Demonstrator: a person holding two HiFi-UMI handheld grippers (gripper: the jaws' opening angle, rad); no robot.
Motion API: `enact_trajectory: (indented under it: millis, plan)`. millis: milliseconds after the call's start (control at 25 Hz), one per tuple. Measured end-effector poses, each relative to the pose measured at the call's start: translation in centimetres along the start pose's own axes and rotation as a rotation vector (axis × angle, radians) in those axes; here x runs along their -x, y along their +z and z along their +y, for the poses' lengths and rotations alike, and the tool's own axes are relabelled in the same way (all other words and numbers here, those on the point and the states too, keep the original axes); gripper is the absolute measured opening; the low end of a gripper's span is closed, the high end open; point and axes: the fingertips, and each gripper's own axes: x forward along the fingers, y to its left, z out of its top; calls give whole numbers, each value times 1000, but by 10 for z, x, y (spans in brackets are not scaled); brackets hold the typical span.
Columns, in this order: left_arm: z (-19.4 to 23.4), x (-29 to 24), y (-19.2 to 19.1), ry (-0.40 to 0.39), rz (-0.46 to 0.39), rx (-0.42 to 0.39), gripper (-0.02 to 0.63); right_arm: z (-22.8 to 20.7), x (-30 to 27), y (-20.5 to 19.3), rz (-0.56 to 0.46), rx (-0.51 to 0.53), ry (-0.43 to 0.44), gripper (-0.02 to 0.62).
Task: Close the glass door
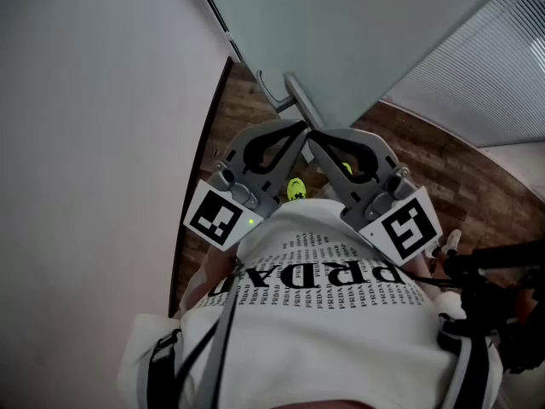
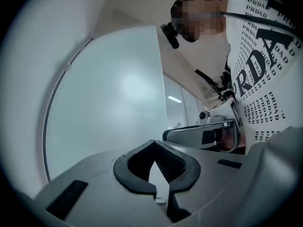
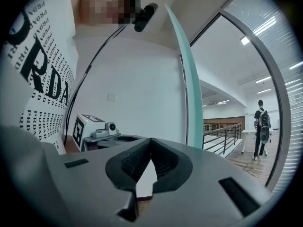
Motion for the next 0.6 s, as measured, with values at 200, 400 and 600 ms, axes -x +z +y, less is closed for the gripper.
enact_trajectory:
  millis: [200,400,600]
  plan:
    - [-1,-5,-1,-23,-3,7,0,-3,3,-1,5,1,-10,-3]
    - [4,-4,-9,-18,21,17,0,-5,32,6,-10,-41,-57,-2]
    - [7,-5,-23,-46,71,26,0,-32,53,10,-6,30,-224,71]
